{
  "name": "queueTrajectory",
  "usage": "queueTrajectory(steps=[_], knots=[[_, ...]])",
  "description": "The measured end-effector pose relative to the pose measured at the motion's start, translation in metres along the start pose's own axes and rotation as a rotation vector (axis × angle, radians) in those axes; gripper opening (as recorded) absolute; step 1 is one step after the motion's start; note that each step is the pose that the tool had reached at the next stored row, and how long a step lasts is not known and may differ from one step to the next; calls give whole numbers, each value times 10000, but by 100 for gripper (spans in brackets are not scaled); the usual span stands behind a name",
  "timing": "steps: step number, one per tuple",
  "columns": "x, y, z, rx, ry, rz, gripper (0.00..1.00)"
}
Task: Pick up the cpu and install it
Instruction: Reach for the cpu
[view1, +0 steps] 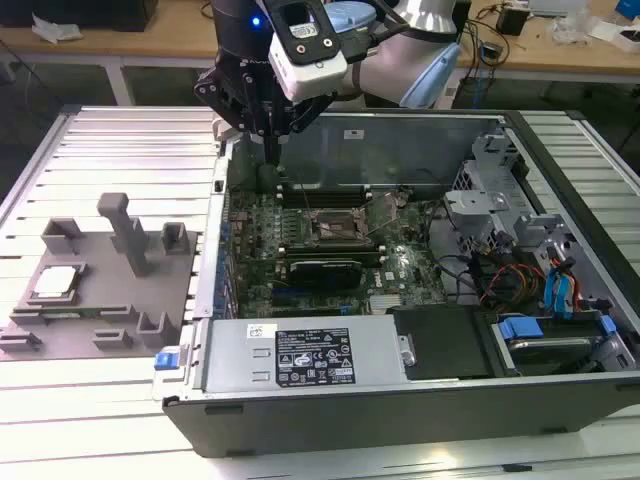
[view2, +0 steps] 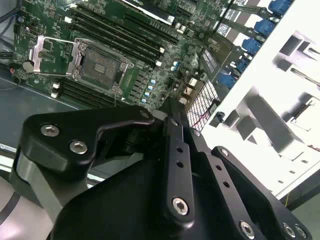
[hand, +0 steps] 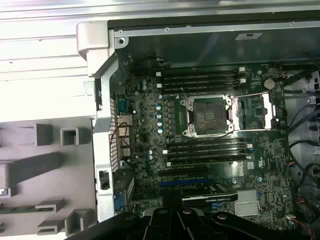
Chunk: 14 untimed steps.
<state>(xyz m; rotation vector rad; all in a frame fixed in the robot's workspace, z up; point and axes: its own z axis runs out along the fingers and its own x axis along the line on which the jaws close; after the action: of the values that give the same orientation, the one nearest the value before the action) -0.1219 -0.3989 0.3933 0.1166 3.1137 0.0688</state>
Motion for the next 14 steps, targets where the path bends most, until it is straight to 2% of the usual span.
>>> queueTrajectory(steps=[11, 14], knots=[[2, 0, 0, 0, 0, 0, 11], [38, -3, -2, 1, 0, 0, 11]])
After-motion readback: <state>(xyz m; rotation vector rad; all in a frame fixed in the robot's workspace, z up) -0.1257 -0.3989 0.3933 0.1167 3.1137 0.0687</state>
